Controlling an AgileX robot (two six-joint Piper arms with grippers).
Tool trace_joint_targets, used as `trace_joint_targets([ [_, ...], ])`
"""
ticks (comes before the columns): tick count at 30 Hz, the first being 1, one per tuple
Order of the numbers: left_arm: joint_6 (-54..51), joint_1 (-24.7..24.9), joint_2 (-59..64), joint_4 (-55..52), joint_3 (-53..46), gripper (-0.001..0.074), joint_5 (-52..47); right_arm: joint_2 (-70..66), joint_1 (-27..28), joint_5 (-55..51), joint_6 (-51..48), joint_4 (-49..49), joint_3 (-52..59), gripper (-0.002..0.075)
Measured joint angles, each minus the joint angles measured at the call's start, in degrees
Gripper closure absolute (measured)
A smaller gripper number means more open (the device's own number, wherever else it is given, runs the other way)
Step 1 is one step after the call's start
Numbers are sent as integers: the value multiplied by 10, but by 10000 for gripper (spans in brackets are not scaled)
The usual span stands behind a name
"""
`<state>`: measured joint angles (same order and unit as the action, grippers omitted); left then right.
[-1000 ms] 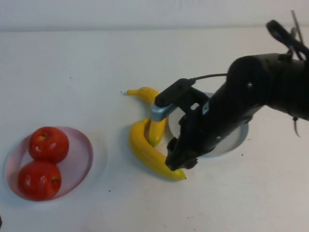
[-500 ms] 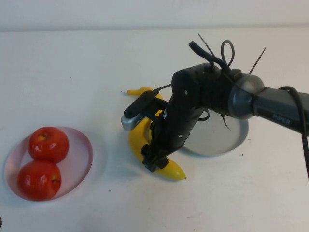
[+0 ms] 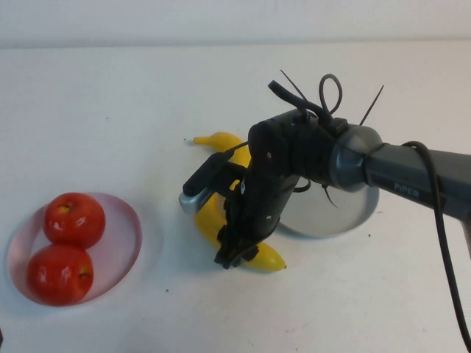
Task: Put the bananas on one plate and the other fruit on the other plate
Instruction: Put another type of fruit in the right plate
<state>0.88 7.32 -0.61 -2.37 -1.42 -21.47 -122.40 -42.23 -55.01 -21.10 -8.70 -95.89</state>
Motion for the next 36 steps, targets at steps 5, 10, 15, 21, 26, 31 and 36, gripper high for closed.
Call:
trace_joint_targets([
  [5, 0, 0, 0, 0, 0, 731, 0, 31, -25, -8, 0, 5, -14, 423],
  [10, 0, 0, 0, 0, 0, 731, 0, 101, -38, -6, 66, 20, -26, 423],
  [15, 0, 0, 0, 0, 0, 731, 0, 134, 3, -49, 196, 90, -27, 423],
  [21, 0, 0, 0, 0, 0, 731, 0, 127, 90, -68, 301, 139, -8, 423],
  [26, 0, 0, 0, 0, 0, 731, 0, 96, 138, -81, 320, 132, 16, 423],
  [31, 0, 0, 0, 0, 0, 731, 0, 61, 145, -59, 317, 122, 19, 423],
  [36, 0, 0, 0, 0, 0, 731, 0, 38, 163, -47, 315, 121, 19, 423],
])
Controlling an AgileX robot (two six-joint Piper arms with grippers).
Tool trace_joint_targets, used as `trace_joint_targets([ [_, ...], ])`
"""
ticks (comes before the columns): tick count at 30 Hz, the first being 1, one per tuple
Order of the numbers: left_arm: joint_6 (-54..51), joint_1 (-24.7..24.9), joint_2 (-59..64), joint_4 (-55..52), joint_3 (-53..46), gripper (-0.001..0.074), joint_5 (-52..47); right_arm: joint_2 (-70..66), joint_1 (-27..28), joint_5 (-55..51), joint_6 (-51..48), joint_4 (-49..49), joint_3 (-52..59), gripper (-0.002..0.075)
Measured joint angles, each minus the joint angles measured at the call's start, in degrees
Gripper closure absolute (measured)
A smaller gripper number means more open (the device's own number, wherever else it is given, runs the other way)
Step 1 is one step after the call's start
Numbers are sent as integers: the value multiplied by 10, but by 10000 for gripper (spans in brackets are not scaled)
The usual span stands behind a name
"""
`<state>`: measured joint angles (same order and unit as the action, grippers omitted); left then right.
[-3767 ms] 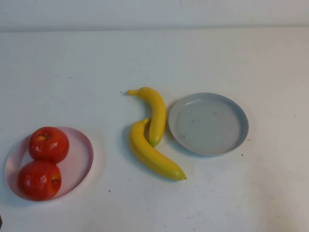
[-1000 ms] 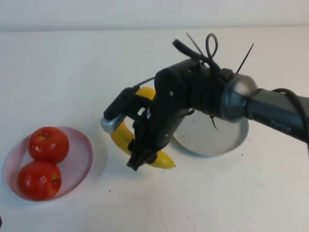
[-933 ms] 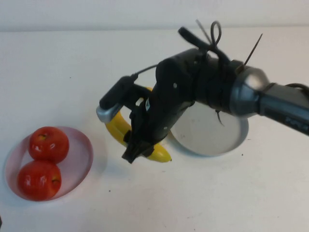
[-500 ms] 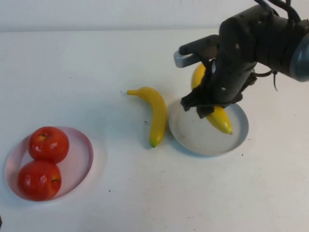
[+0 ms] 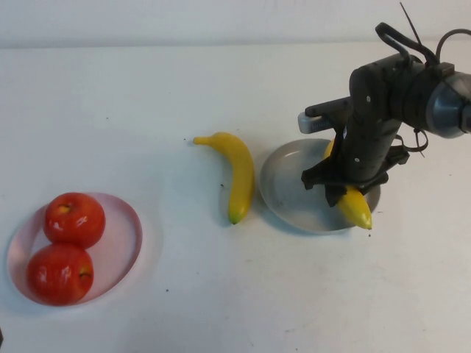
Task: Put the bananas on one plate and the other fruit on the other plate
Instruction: Put another type of fruit in the right plate
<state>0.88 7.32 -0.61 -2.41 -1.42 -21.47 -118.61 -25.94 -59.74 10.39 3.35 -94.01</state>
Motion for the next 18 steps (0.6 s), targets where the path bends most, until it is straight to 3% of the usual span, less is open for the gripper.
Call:
trace_joint_targets([
  [8, 0, 0, 0, 0, 0, 731, 0, 0, 2, -7, 0, 0, 0, 341],
  [18, 0, 0, 0, 0, 0, 731, 0, 60, -30, -22, 0, -12, -45, 327],
])
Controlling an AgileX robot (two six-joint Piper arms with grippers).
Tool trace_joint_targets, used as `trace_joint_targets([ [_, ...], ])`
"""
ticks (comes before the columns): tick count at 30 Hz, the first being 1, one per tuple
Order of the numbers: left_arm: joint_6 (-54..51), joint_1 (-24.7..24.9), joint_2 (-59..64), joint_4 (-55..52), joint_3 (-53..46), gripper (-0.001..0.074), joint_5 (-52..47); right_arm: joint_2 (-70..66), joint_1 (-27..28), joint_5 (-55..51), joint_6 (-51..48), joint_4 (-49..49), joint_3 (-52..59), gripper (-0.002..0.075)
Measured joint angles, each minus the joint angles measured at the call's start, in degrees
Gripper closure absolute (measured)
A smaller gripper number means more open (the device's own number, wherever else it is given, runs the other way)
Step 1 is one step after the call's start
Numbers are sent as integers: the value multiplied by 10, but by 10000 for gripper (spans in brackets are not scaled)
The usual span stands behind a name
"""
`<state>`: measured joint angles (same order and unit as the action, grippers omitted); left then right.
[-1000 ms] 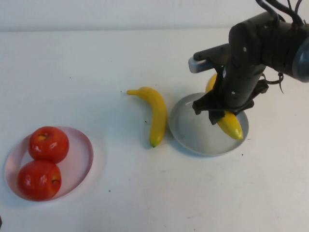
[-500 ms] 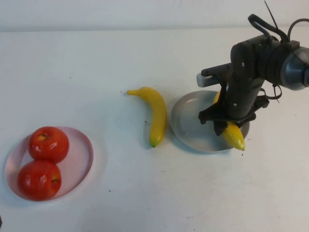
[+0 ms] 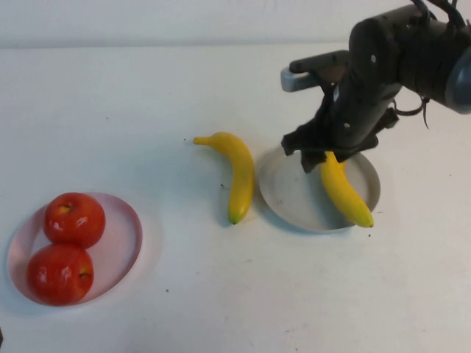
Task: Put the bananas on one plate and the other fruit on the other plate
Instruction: Put another type of fruit in the right plate
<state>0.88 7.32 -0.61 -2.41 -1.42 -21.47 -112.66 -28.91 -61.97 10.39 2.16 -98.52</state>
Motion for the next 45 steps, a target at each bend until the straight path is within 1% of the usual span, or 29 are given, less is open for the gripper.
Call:
trace_joint_targets([
  [3, 0, 0, 0, 0, 0, 731, 0, 4, -29, 3, -5, -5, -38, 326],
  [5, 0, 0, 0, 0, 0, 731, 0, 0, -47, 14, -26, -8, -58, 325],
  [10, 0, 0, 0, 0, 0, 731, 0, -48, -78, 81, -57, -12, -97, 318],
  [13, 0, 0, 0, 0, 0, 731, 0, -91, -82, 108, -69, -12, -124, 272],
  [16, 0, 0, 0, 0, 0, 731, 0, -136, -83, 115, -72, -8, -160, 202],
  [18, 0, 0, 0, 0, 0, 731, 0, -163, -83, 115, -74, -2, -185, 175],
  [27, 0, 0, 0, 0, 0, 731, 0, -261, -83, 98, -74, 28, -279, 158],
  [29, 0, 0, 0, 0, 0, 731, 0, -277, -83, 90, -74, 28, -292, 174],
  [31, 0, 0, 0, 0, 0, 731, 0, -280, -83, 90, -74, 28, -297, 212],
  [37, 0, 0, 0, 0, 0, 731, 0, -282, -83, 79, -74, 28, -309, 421],
  [41, 0, 0, 0, 0, 0, 731, 0, -279, -83, 32, -60, 21, -339, 417],
  [45, 0, 0, 0, 0, 0, 731, 0, -241, -83, -38, -33, 24, -344, 418],
])
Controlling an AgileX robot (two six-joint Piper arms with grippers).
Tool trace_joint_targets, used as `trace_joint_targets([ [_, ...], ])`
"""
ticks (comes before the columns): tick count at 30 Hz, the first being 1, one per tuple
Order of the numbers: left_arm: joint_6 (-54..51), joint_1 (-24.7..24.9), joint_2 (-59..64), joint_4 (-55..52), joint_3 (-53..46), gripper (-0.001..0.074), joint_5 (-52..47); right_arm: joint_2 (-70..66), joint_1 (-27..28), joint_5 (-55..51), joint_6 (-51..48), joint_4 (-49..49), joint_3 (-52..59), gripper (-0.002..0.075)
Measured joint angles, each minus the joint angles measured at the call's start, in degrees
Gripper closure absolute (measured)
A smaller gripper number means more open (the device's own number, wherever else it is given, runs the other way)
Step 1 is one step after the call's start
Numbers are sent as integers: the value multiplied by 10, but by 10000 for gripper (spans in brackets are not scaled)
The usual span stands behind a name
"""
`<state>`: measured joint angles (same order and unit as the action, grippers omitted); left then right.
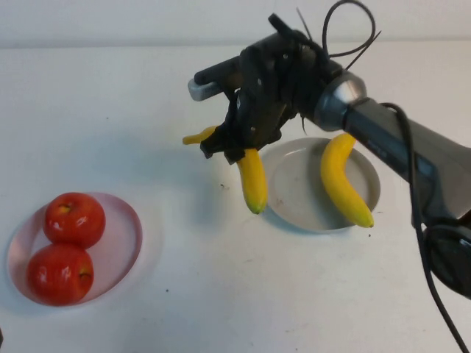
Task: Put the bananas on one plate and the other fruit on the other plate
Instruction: Put another type of fruit in the right plate
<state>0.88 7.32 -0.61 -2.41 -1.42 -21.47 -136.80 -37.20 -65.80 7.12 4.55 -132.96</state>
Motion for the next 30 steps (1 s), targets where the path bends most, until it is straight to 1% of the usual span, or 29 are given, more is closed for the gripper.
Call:
trace_joint_targets([
  [3, 0, 0, 0, 0, 0, 731, 0, 34, 0, -40, 21, 26, -4, 418],
  [7, 0, 0, 0, 0, 0, 731, 0, 64, 7, -47, 53, 55, 15, 418],
  [11, 0, 0, 0, 0, 0, 731, 0, 79, 24, -49, 91, 55, 78, 418],
  [15, 0, 0, 0, 0, 0, 731, 0, 81, 41, -51, 104, 35, 126, 418],
  [24, 0, 0, 0, 0, 0, 731, 0, 81, 53, -50, 107, 25, 150, 416],
  [26, 0, 0, 0, 0, 0, 731, 0, 81, 53, -50, 107, 28, 150, 391],
  [30, 0, 0, 0, 0, 0, 731, 0, 77, 53, -50, 107, 39, 150, 307],
])
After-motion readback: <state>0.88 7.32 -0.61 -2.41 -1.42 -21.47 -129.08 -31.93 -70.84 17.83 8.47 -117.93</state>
